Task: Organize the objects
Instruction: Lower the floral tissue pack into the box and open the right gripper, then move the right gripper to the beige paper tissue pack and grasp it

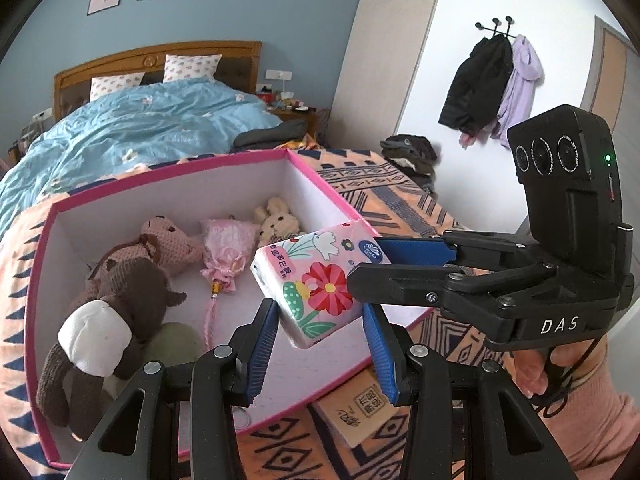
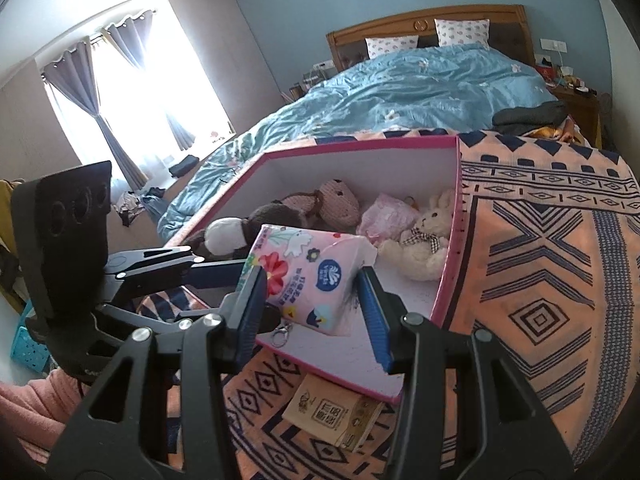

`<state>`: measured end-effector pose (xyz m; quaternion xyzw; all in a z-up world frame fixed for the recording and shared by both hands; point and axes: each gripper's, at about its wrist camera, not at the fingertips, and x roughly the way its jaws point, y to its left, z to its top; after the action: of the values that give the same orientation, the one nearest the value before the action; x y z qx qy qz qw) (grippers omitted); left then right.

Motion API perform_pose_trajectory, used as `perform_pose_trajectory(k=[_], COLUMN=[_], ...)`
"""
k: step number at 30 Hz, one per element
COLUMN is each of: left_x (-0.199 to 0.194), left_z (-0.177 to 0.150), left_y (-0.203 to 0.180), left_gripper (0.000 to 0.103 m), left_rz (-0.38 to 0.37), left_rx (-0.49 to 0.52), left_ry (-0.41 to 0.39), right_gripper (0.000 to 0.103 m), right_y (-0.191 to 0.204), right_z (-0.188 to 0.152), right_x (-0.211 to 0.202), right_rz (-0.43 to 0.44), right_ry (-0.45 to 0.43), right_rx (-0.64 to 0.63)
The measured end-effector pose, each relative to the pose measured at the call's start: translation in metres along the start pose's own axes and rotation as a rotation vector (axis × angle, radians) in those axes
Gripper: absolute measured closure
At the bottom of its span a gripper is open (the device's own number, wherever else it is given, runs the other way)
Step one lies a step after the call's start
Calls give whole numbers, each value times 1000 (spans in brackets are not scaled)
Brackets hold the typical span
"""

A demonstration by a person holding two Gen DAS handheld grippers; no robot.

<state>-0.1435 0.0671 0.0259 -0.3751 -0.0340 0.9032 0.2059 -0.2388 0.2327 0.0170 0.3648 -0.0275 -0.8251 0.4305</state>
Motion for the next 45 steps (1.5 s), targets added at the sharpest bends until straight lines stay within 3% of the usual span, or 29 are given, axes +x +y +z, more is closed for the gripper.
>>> perform_pose_trajectory(k=[9,20,25,35,41,45], left_x=[23,40,34,-12,-36,-45], left_z=[-3,1,-4,-23,-39,-54], left_y=[9,13,14,1,-10,-23], left_gripper=[59,59,57,41,40,34], left_rz=[-16,24,39,72,70,80], left_rx=[-28,-31,-23,13,21,49], left_ry=[84,123,92,-34,-83,-101], right_gripper=[52,42,42,42,42,41], right_y=[-11,-5,-1,7,15,15], right_z=[-2,5,3,-17,-33,-49], right_x=[22,26,17,-25,-39,-45], right_rz=[-42,-127,-113,-55,-41,-24], right_ry=[82,84,53,-35,-47,-36], right_rx=[32,31,17,6,-6,-3])
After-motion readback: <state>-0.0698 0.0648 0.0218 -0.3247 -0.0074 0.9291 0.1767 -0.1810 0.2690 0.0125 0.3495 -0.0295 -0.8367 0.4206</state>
